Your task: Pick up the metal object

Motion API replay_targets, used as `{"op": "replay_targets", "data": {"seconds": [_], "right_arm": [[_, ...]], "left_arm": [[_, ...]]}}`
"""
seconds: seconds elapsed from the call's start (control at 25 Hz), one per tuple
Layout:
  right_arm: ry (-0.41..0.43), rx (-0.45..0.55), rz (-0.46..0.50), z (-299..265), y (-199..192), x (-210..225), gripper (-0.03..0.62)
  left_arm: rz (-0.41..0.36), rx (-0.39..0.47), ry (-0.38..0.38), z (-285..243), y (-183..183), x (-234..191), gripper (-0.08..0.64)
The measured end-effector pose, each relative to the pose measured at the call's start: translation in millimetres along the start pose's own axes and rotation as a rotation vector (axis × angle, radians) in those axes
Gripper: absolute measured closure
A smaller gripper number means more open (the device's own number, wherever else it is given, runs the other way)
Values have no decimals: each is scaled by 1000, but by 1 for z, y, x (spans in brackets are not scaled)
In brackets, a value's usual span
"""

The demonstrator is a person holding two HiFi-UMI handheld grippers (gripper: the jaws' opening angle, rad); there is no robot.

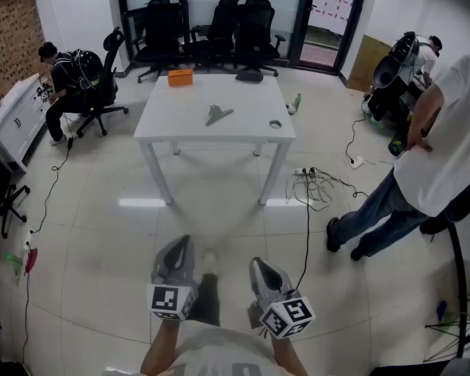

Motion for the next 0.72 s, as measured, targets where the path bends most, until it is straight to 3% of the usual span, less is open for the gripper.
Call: {"op": "replay_targets", "data": {"seconds": [0.24,0.48,0.72], "right_arm": [[21,33,0,-151,51,15,581],[85,45,15,-287,97,9,580],[80,16,37,-363,112,27,580]], "left_arm": [[17,46,5,-119,10,-100,558],[-38,62,-94,-239,31,-175,558],[70,64,-32,-301,10,-222,558]]}}
Point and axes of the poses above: the fingertips, and each gripper's own axes: z backward along the fingers, x to its right, y out of its top, the point moved 2 cm from there along z, backward along the fingers, and after that the axes turned 13 degrees about -y, right-handed, at the moved point
